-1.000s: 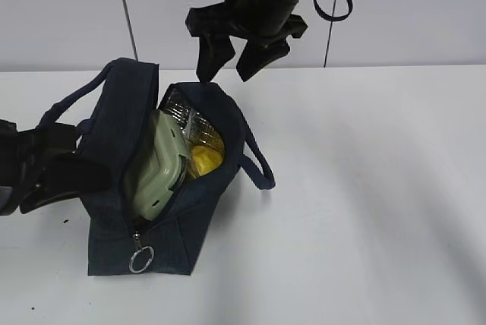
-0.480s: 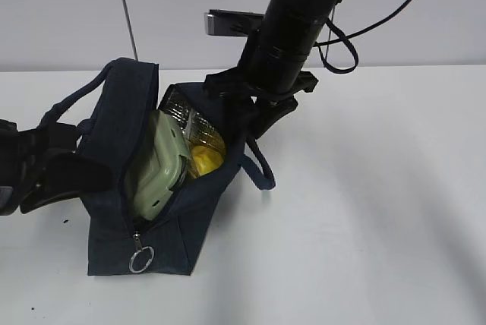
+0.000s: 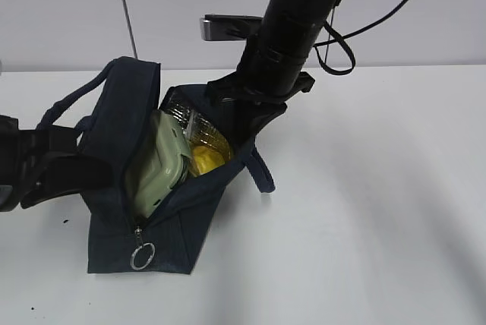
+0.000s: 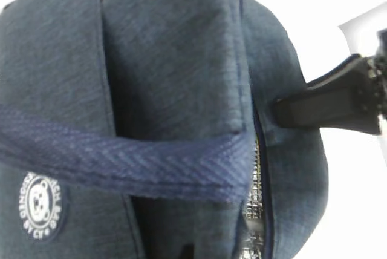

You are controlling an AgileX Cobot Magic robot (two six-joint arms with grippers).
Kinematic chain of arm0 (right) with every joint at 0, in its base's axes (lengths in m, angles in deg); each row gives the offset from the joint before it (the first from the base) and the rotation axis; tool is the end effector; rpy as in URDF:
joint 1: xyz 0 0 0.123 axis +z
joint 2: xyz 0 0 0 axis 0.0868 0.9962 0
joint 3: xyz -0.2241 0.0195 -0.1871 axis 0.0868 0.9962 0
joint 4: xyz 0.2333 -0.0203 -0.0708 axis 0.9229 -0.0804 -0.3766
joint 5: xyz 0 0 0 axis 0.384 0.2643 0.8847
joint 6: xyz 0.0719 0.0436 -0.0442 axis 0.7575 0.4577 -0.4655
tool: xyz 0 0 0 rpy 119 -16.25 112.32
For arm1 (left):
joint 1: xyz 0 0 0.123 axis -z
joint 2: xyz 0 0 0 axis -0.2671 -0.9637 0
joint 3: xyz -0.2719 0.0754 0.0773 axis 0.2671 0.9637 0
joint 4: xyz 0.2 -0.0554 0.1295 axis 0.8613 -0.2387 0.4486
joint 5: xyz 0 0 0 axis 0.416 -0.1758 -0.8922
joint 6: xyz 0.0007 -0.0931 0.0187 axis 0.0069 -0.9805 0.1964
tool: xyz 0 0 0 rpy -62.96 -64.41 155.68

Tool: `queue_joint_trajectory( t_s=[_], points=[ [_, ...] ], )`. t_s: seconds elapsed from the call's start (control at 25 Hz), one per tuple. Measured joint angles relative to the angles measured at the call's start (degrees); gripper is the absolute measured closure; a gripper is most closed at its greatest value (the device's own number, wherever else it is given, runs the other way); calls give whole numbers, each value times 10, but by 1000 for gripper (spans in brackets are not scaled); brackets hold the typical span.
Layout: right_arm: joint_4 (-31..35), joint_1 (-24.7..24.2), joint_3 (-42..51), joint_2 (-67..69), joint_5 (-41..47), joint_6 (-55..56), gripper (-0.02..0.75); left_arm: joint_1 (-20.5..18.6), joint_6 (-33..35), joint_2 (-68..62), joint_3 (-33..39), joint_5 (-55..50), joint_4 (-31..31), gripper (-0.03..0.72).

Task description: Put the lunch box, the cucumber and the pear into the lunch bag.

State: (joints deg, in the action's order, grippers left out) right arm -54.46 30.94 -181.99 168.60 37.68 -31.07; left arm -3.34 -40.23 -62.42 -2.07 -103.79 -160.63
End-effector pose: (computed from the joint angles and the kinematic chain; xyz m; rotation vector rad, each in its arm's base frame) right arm 0.3883 0.2204 0.2473 -0.8299 2.8429 0.4956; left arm 0.1963 -0.0930 0.2365 0.0649 2.3841 -0.9397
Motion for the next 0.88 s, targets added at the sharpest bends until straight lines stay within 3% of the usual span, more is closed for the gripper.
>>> queue_joint_trajectory(
  t_s=[0.4,0.88],
  points=[
    [-114,0,3,-83,8,18,732,7,6,-34,-69,-38,-16,707],
    [-206,0,79,-132,13,41,732,118,8,-122,-130,-8,-62,707]
  ],
)
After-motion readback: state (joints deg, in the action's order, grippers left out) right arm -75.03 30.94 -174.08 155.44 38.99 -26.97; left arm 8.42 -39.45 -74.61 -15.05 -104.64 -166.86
